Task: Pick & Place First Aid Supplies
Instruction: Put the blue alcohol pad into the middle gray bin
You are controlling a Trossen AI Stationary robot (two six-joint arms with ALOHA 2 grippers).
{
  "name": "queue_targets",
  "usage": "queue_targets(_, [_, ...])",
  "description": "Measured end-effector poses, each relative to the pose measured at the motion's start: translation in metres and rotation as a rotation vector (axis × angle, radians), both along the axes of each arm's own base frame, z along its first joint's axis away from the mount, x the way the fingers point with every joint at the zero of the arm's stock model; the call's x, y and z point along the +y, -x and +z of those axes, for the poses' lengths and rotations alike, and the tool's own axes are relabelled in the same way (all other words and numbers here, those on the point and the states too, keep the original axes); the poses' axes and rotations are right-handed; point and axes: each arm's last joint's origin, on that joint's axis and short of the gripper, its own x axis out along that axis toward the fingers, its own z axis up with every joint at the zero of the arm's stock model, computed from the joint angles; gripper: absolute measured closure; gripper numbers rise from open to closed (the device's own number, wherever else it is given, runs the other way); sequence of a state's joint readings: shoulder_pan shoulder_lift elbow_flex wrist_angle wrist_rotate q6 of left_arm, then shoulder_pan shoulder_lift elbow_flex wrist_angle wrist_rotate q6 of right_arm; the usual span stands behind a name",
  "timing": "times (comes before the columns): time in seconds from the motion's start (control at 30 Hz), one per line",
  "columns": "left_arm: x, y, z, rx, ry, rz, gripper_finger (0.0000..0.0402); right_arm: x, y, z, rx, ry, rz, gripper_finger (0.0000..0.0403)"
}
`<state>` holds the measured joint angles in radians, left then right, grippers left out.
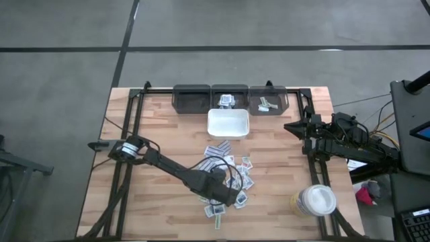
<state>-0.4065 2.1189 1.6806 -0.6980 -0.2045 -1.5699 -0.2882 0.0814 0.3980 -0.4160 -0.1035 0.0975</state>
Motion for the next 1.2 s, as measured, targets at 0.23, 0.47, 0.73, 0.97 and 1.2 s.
queue_targets(0.23, [0.0007, -0.0017, 0.0007, -0.013, 0.007, 0.003, 0.0399, 0.0, 0.0, -0.0001, 0.0, 0.0, 0.0, 0.0364])
queue_targets(0.47, [0.0015, -0.0023, 0.0003, -0.013, 0.01, 0.005, 0.0399, 0.0, 0.0, -0.0001, 0.0, 0.0, 0.0, 0.0365])
queue_targets(0.73, [0.0016, -0.0024, 0.0001, -0.012, -0.011, -0.034, 0.0397, 0.0, 0.0, 0.0, 0.0, 0.0, 0.0, 0.0365])
queue_targets(0.97, [0.0017, -0.0024, 0.0, -0.012, -0.014, -0.037, 0.0324, 0.0, 0.0, 0.0, 0.0, 0.0, 0.0, 0.0364])
queue_targets(1.2, [0.0011, -0.0034, -0.0054, 0.002, -0.018, -0.049, 0.026, 0.0, 0.0, 0.0, 0.0, 0.0, 0.0, 0.0365])
